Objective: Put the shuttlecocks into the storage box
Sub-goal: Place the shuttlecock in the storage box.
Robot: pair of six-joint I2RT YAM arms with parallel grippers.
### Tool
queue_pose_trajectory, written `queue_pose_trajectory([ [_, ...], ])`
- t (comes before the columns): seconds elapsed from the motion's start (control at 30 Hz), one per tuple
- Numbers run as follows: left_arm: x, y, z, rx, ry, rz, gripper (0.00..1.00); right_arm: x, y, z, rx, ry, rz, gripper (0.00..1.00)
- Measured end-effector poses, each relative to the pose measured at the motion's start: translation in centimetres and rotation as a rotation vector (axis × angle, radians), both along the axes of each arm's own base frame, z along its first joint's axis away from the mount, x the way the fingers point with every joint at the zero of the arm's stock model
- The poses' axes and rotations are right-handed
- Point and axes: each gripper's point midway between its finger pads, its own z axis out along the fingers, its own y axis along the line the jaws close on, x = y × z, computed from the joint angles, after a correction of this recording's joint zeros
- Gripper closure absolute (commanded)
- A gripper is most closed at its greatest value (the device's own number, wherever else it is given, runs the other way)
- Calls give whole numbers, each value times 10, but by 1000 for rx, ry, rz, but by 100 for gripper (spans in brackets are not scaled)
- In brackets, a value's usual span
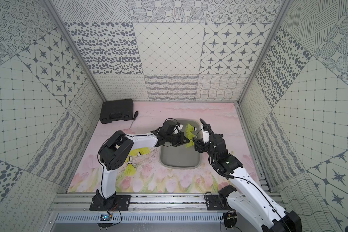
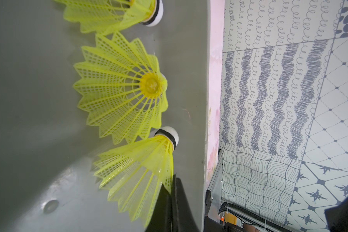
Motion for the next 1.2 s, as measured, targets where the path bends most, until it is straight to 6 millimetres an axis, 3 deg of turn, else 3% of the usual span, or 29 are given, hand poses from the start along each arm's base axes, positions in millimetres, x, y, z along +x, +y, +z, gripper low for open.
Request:
queue_pose_trajectory([
  [0.77, 2, -2, -9, 34, 11, -25, 99, -1, -3, -8, -9, 20, -8, 19],
  [1.2, 4, -2, -12, 29, 19, -36, 77, -1, -4, -8, -8, 20, -10, 19],
])
